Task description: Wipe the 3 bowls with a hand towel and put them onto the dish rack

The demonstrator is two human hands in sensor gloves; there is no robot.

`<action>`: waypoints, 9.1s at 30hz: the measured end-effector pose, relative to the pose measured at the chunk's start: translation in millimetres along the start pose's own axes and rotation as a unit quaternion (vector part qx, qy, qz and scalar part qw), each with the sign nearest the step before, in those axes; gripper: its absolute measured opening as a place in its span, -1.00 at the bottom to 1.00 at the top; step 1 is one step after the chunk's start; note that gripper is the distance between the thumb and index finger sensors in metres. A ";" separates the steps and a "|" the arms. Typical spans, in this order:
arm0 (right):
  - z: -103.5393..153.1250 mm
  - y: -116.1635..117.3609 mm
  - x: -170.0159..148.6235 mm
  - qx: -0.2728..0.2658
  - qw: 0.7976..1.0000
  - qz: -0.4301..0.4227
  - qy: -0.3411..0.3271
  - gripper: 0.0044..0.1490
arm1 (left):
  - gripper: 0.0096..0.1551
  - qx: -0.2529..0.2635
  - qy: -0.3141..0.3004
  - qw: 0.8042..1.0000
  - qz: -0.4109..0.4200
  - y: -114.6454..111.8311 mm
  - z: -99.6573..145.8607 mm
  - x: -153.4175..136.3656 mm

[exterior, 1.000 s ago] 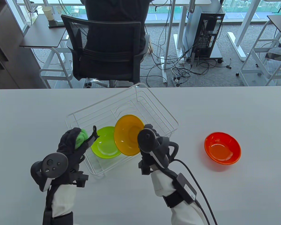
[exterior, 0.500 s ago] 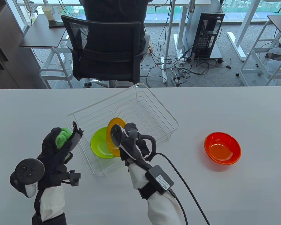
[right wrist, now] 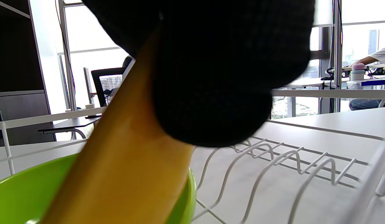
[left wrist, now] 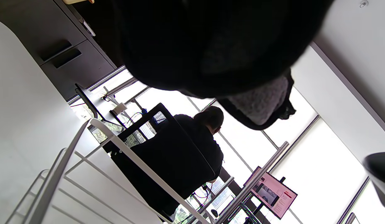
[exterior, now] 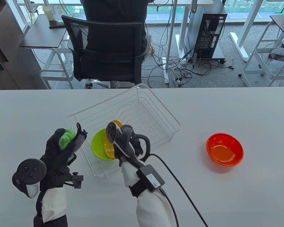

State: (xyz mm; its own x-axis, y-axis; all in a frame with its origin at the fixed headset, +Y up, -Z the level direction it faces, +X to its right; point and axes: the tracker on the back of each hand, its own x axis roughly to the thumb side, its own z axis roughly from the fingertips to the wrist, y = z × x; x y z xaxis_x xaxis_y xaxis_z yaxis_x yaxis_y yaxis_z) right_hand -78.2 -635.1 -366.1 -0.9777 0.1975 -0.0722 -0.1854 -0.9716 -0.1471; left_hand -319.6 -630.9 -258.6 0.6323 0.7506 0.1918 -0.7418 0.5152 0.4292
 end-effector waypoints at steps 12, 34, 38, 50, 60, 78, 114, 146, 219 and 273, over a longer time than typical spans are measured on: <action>-13.9 12.1 -12.0 0.058 0.996 -0.049 0.047 -0.35 | -0.23 -0.002 0.007 1.000 0.024 -0.9 -0.3 -1.3; -34.3 38.6 -10.1 0.203 0.970 0.032 0.129 -0.37 | -0.23 -0.039 -0.004 0.999 0.020 -18.0 0.2 4.8; -37.0 46.6 -9.5 0.220 0.965 0.043 0.134 -0.36 | -0.23 -0.047 -0.008 0.999 0.019 -22.4 0.2 7.3; -36.1 33.6 -21.0 0.213 0.970 -0.005 0.117 -0.35 | -0.24 -0.065 -0.016 0.998 -0.001 -30.2 0.6 10.3; -27.7 -17.8 -65.9 0.088 0.993 -0.053 0.051 -0.38 | -0.24 -0.082 -0.020 0.996 -0.033 -38.7 3.5 10.4; -3.8 -34.2 -207.6 -0.111 0.990 0.063 0.051 -0.34 | -0.24 -0.092 -0.021 0.994 -0.057 -47.1 5.8 10.3; 10.2 18.2 -385.9 0.044 0.921 0.122 0.366 0.10 | -0.24 -0.128 -0.018 0.987 -0.095 -59.4 6.9 8.4; -0.9 -35.8 -321.9 -0.072 0.943 -0.147 0.289 -0.30 | -0.28 -0.101 -0.046 0.989 -0.101 -62.8 3.7 23.9; 122.5 -47.6 -68.4 -0.100 0.953 -0.160 -0.236 -0.25 | -0.16 -0.140 -0.147 0.950 -0.237 -118.9 37.4 92.2; 47.1 -69.4 -34.8 -0.101 0.979 -0.111 -0.136 -0.27 | -0.23 0.071 0.052 0.989 -0.118 -9.5 12.1 15.2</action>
State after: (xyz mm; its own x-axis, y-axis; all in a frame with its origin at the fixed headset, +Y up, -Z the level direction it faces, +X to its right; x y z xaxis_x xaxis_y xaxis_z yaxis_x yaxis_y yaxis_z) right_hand -36.0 -580.7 -307.0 -0.9104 0.3329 0.2456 -0.4006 -0.8576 -0.3226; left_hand -300.3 -629.4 -249.1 0.7526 0.6582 -0.0176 -0.5325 0.6241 0.5718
